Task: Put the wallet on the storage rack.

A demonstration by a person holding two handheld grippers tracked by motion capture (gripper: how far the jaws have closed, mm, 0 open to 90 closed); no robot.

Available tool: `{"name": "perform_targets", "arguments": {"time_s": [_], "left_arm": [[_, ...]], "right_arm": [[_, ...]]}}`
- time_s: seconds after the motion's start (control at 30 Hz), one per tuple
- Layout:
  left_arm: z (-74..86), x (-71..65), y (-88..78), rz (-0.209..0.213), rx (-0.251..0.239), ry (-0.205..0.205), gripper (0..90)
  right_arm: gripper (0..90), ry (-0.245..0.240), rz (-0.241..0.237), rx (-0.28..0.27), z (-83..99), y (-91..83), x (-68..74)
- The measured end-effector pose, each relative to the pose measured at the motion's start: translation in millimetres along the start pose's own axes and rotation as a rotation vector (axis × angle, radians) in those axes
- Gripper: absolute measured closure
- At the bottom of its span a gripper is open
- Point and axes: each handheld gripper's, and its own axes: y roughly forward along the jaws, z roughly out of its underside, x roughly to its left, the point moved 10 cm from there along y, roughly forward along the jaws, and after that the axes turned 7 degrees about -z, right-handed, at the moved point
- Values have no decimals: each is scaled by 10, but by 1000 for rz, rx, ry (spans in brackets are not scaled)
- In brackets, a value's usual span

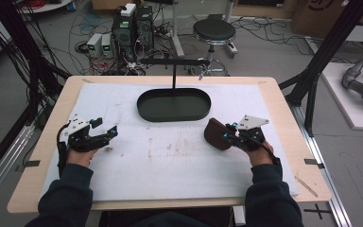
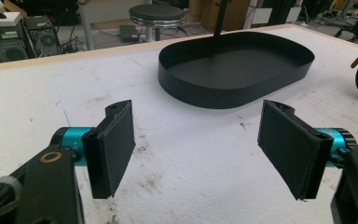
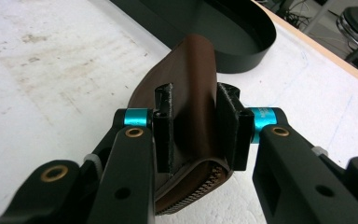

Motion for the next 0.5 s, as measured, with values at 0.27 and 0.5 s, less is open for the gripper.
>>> {"name": "perform_targets", "arguments": {"time_s": [0.27, 0.5], "left_arm": [[-3, -4, -3, 1, -1, 0, 271], [-4, -1, -4, 0, -2, 0, 271]], "right_arm": [[695, 11, -124, -66, -82, -41, 177], [662, 35, -243, -113, -133, -60, 292]]}}
